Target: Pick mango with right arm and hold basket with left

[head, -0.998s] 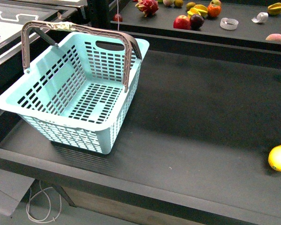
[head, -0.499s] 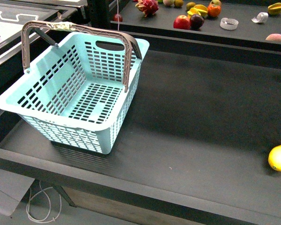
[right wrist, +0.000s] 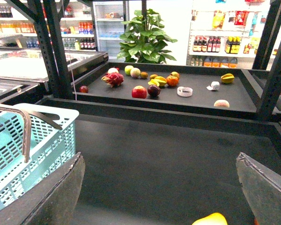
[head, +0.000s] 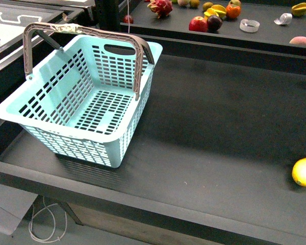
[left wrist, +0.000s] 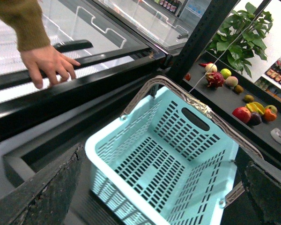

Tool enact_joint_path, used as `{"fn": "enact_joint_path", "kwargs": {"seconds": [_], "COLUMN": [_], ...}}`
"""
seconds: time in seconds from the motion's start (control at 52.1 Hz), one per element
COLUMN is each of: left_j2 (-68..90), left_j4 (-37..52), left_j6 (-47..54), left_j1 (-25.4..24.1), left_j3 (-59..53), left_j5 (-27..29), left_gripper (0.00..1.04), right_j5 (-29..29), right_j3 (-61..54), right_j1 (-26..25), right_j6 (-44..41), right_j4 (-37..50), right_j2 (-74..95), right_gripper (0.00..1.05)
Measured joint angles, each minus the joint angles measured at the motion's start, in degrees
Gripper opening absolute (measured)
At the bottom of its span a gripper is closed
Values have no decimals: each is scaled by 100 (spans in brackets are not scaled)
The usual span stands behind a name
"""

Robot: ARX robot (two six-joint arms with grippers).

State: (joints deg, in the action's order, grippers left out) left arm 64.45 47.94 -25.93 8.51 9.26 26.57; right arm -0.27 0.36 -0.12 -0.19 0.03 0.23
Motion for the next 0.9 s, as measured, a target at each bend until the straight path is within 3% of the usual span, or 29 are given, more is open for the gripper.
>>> {"fn": "enact_joint_path", "kwargs": {"seconds": [0.307,0.557,0.902], "left_j2": [2811,4325,5648], "left_j4": [240,-195,-968], "left_j6": [-1497,-2413,-3174], "left_j1": [164,496,811], "left_j3": [1838,3624,5547], "left_j5": [-564,-970,-1038], "left_gripper": [97,97,97], "right_j5": [0,-2,0], "right_j3": [0,0,0], "right_j1": [0,0,0], "right_j6": [0,0,0], "right_j4": [0,0,0], "right_j2": [0,0,0], "right_gripper": [96,96,96]}}
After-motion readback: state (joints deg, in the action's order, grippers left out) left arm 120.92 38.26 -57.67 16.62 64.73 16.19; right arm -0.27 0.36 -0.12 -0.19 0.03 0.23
